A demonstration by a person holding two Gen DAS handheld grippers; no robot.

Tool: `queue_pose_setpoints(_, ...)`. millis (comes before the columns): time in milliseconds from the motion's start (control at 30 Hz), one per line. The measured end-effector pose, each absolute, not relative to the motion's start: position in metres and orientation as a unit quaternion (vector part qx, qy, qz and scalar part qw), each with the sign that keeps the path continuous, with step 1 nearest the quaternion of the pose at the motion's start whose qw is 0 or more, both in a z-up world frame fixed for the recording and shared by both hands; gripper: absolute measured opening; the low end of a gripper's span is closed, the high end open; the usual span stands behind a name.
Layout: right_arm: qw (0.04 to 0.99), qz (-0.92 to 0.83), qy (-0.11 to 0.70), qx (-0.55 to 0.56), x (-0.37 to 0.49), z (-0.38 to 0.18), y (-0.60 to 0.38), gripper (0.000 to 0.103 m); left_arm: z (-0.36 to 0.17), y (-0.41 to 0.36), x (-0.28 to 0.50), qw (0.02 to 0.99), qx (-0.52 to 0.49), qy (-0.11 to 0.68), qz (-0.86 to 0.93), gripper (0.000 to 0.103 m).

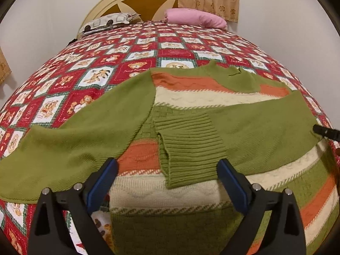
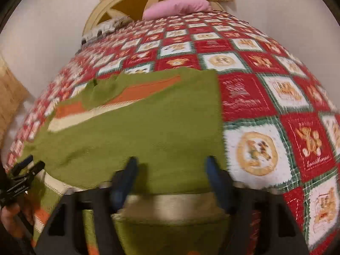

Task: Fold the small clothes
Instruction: 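Move the left gripper to the other sleeve cuff and grasp it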

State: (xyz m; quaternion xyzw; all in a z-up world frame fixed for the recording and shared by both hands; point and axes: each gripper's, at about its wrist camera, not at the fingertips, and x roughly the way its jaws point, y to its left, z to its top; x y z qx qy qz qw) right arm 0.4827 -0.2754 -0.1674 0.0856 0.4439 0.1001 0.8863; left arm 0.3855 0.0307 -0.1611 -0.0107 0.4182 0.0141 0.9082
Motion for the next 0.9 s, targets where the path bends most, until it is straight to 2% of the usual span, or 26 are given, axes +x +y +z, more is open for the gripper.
queue_pose_setpoints(67,0.885,0.099,0.444,0.102,0.479,-0.165,-0.288,0.045,-0.161,0.030,0.385,0.909,-0.013,0.417,0.007,0.100)
queue_pose_setpoints(133,0.885,0.090,0.447,0.094,0.476,-0.158,-0.290,0.046,-0.158,0.032,0.382,0.913,-0.021,0.408,0.000,0.100)
queue_pose_setpoints(267,0.902,0.078,0.422,0.049,0.465,-0.126,-0.266,0.061,-0.142,0.044,0.367,0.925,-0.053,0.376,-0.003,0.102)
queue_pose_setpoints(367,0.902,0.102,0.418,0.025,0.462,-0.116,-0.233,0.062,-0.138,0.056,0.362,0.927,-0.074,0.368,0.009,0.103)
queue_pose_setpoints(467,0.897,0.097,0.432,-0.004,0.474,-0.127,-0.213,0.062,-0.133,0.070,0.352,0.926,-0.073,0.370,0.020,0.103)
queue_pose_setpoints(567,0.871,0.037,0.490,-0.012,0.494,-0.168,-0.228,0.064,-0.129,0.089,0.337,0.928,-0.052,0.367,0.034,0.103)
queue_pose_setpoints(700,0.877,0.032,0.479,-0.017,0.486,-0.164,-0.229,0.064,-0.128,0.139,0.309,0.924,-0.035,0.371,0.081,0.103)
queue_pose_setpoints(900,0.888,0.101,0.448,-0.033,0.470,-0.136,-0.167,0.066,-0.128,0.222,0.269,0.911,-0.058,0.365,0.180,0.103)
